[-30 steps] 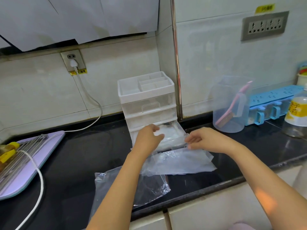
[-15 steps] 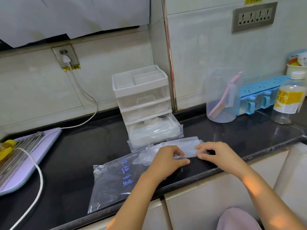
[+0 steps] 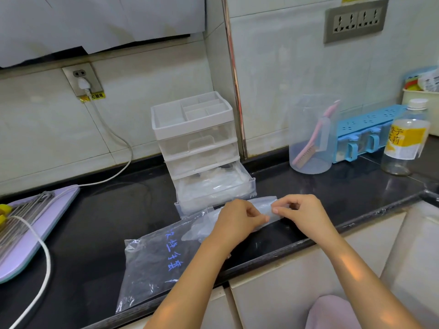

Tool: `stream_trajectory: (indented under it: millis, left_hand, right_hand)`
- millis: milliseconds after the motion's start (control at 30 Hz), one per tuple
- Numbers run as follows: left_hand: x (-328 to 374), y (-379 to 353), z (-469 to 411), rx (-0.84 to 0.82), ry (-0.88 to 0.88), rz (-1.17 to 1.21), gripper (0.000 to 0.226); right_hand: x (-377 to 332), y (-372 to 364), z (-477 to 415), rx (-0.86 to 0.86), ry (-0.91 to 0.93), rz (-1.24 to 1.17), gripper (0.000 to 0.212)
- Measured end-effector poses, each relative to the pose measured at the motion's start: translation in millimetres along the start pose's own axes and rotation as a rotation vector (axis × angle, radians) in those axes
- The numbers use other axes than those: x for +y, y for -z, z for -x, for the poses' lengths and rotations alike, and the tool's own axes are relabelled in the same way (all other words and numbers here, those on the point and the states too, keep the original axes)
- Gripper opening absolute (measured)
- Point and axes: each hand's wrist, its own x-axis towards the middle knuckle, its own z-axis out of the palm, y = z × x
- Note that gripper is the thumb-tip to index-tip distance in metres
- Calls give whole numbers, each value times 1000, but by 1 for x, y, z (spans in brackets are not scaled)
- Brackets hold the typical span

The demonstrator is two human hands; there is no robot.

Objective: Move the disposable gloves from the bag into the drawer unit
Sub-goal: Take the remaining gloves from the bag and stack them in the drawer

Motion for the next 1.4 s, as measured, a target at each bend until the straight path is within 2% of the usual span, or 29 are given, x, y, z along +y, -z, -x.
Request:
stream_trajectory:
  millis: [133, 267, 367, 433, 533, 567, 667, 700, 800, 933, 967, 1033, 1100, 1233, 1400]
  left_hand:
    - [0, 0, -6, 78, 4, 63, 13]
    - [-3, 4, -9, 87, 87, 208, 9]
    - [-7, 6, -11, 88, 85, 250, 7]
    - [-7, 5, -11, 58, 60, 244, 8]
    - [-5, -2, -10, 21, 21, 174, 35]
    - [-4, -4, -10, 39, 7, 142, 38]
    - [1, -6, -11, 142, -18, 93, 9]
    - [2, -6, -12, 166, -17, 79, 6]
    - [2, -6, -15, 156, -4, 93, 7]
    - [2, -10, -11, 52, -39, 26, 46]
    - [1, -12, -11, 53, -51, -13, 46]
    - [2, -16, -11, 93, -69, -44, 27]
    - [1, -16, -11, 134, -67, -6, 8]
    - [-3, -9, -15, 118, 28, 184, 19]
    - [-11, 12, -25, 166, 137, 397, 16]
  right_hand:
    - [-3, -5, -4, 5, 18, -61, 19]
    - [1, -4, -6, 27, 31, -96, 29]
    - [3, -2, -7, 42, 29, -104, 35]
    - [3, -3, -7, 37, 38, -93, 38]
    - [2, -5, -6, 16, 49, -86, 42]
    - [2, -5, -6, 5, 50, -82, 44]
    - [2, -4, -4, -22, 63, -91, 46]
    - [2, -4, -4, -26, 67, -99, 46]
    - [5, -4, -5, -22, 74, -102, 47]
    - [8, -5, -8, -10, 88, -88, 54]
    - [9, -5, -8, -10, 92, -93, 54]
    - [10, -6, -9, -9, 94, -109, 52]
    - [11, -7, -10, -5, 87, -118, 51]
    - [11, -7, -9, 0, 68, -125, 52]
    - [10, -8, -8, 5, 64, -95, 49]
